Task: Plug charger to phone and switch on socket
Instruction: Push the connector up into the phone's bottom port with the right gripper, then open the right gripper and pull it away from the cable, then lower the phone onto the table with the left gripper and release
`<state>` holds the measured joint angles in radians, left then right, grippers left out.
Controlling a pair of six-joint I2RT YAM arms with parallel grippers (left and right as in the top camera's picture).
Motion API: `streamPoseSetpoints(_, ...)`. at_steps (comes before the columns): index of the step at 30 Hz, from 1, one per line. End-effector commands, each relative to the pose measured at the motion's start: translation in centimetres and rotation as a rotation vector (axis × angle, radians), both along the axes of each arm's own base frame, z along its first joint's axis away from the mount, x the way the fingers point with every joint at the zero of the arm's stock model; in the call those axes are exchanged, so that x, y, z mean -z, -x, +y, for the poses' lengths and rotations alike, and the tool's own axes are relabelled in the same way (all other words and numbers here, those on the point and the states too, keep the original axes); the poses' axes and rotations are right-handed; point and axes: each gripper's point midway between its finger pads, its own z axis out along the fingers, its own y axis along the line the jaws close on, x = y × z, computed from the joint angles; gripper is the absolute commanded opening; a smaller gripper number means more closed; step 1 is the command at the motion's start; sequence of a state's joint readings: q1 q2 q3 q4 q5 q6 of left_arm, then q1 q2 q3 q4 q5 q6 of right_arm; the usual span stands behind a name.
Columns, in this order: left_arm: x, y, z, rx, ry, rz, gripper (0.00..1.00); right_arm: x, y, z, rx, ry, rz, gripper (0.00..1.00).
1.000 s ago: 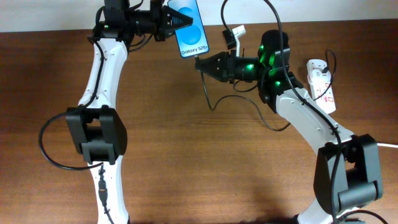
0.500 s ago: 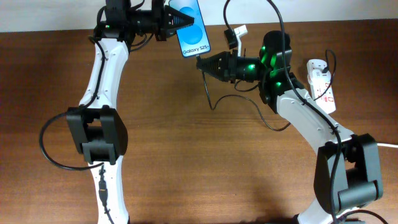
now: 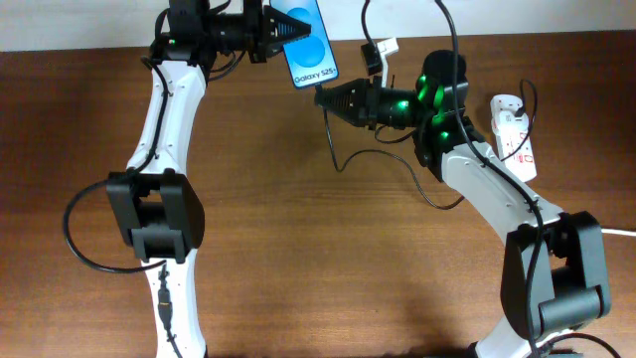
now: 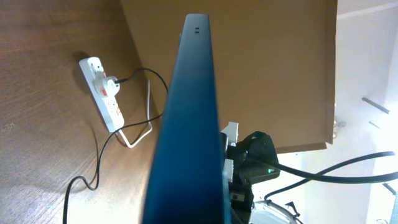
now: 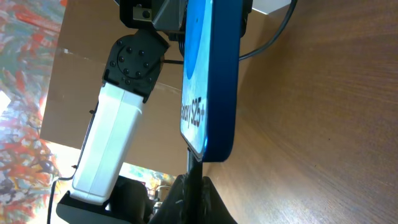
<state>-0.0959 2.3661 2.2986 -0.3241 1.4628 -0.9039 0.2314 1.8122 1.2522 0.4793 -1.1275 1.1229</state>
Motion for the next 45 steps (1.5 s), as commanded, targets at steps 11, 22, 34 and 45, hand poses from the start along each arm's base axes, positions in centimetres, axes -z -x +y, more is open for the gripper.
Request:
streamPoseSetpoints(11, -0.9, 2.7, -2.0, 0.144, 0.048, -0.087, 0.00, 0.0, -1.2, -2.4, 0.042, 0.045, -0.072, 0.51)
streamPoseSetpoints(22, 7.1, 0.9, -1.6, 0.130, 0.041, 0.011, 0.00, 1.6, -3.5, -10.0, 0.154, 0.089, -0.061, 0.84)
streamPoseSetpoints(34, 15.4, -1.7, -1.0, -0.080, -0.228, -0.028, 0.00, 12.6, -2.8, -14.1, 0.353, 0.537, 0.158, 0.91)
streamPoseSetpoints(45, 24.6, -0.3, 3.6, -0.198, -0.761, 0.094, 0.00, 15.5, -0.8, -16.0, 0.369, 0.740, 0.247, 0.93)
